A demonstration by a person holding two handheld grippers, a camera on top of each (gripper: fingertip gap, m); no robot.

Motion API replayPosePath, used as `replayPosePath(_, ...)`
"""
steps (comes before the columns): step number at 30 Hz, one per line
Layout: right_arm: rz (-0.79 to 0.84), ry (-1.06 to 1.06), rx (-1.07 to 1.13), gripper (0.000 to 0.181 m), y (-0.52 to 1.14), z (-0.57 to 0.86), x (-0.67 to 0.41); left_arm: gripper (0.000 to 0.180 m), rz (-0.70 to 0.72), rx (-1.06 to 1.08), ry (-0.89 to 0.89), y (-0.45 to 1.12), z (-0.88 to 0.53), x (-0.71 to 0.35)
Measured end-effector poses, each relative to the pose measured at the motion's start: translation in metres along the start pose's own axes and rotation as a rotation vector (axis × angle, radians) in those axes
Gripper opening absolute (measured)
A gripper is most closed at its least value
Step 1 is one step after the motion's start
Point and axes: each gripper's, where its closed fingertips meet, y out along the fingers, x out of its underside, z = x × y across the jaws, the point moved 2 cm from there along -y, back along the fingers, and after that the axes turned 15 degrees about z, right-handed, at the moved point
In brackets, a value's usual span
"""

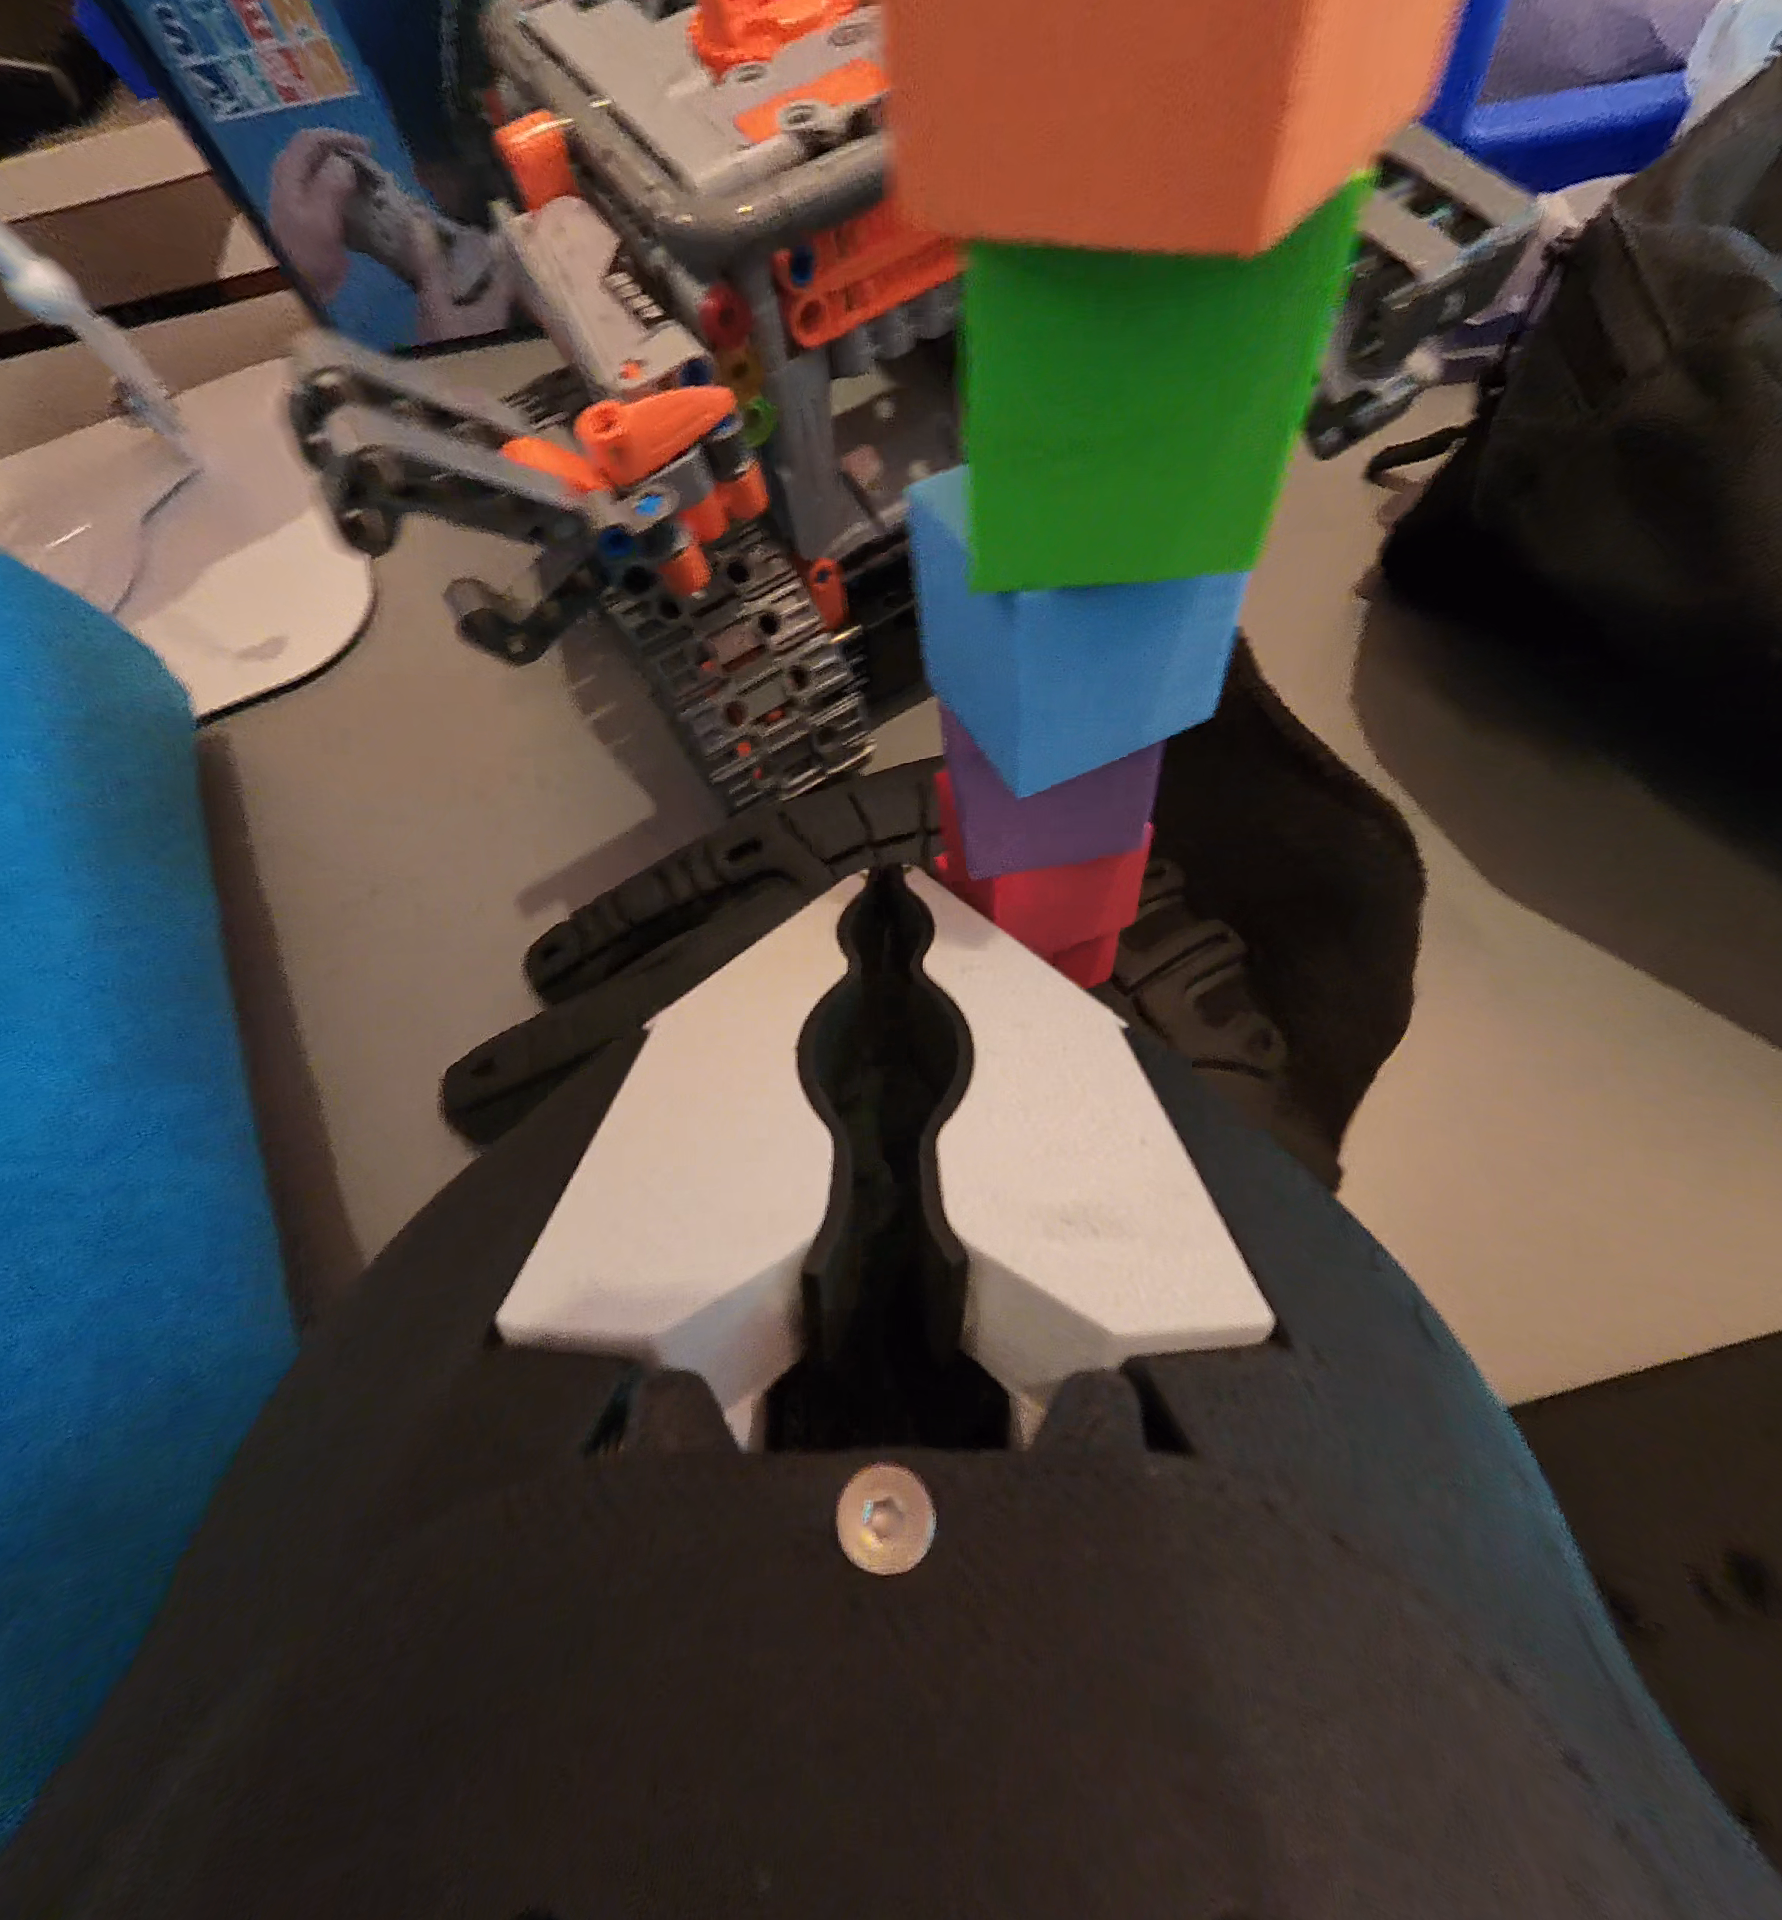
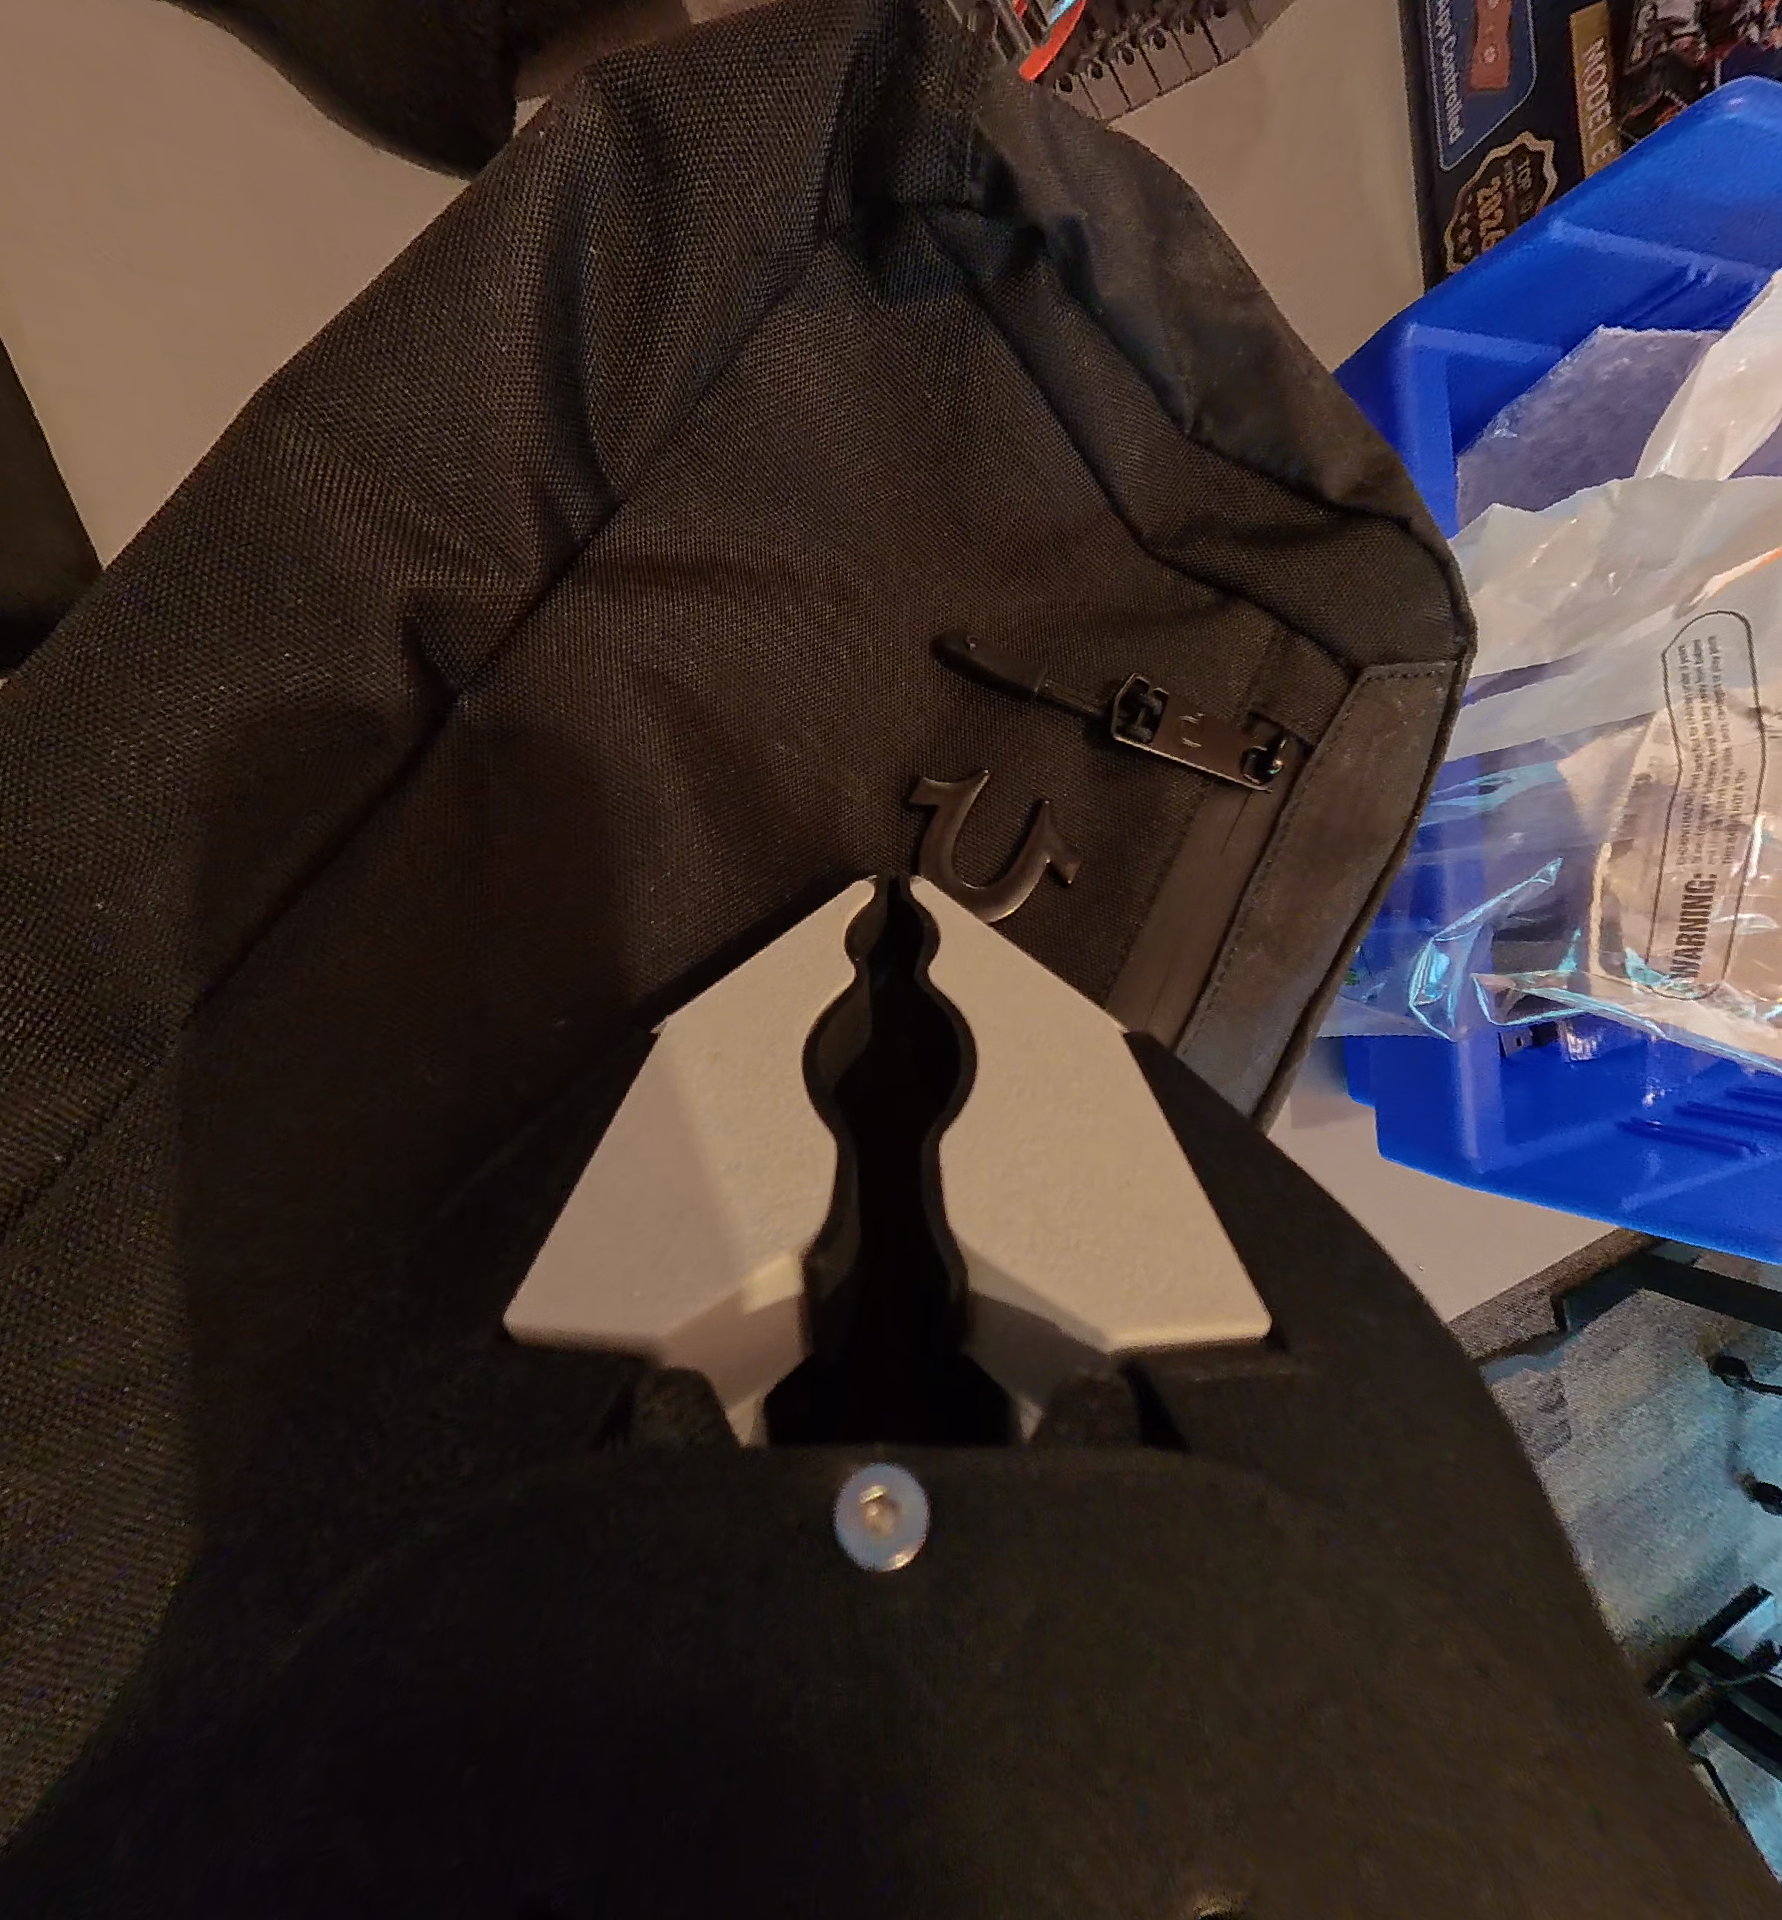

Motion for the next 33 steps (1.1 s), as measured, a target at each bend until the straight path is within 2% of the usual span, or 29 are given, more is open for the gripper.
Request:
replayPosePath(8, 0.016, 0.029, -0.027, 0.0, -0.002, -0.001, -0.002, 0.0, 0.059, 0.044, 0.193, -0.006, 0.021, -0.016)
replayPosePath(13, 0.059, 0.066, -0.057, 0.001, -0.008, 0.0, -0.01, 0.0, 0.094, 0.048, 0.203, -0.032, 0.021, -0.015)
replayPosePath(17, 0.114, 0.099, -0.059, 0.009, -0.02, 0.013, -0.023, 0.0, 0.136, 0.063, 0.162, -0.054, 0.025, -0.016)
replayPosePath(24, 0.182, 0.083, -0.147, 0.032, -0.021, 0.017, -0.054, 0.0, 0.143, 0.079, 0.209, -0.063, 0.033, -0.001)
replayPosePath(29, 0.067, 0.098, -0.217, 0.04, 0.018, 0.008, -0.051, 0.0, 0.151, 0.105, 0.231, -0.062, 0.038, -0.001)
replayPosePath(31, 0.003, 0.142, -0.236, 0.038, 0.03, 0.006, -0.042, 0.0, 0.164, 0.116, 0.249, -0.062, 0.04, -0.002)
replayPosePath(33, -0.012, 0.173, -0.236, 0.028, 0.035, 0.006, -0.038, 0.0, 0.176, 0.132, 0.271, -0.062, 0.041, -0.003)
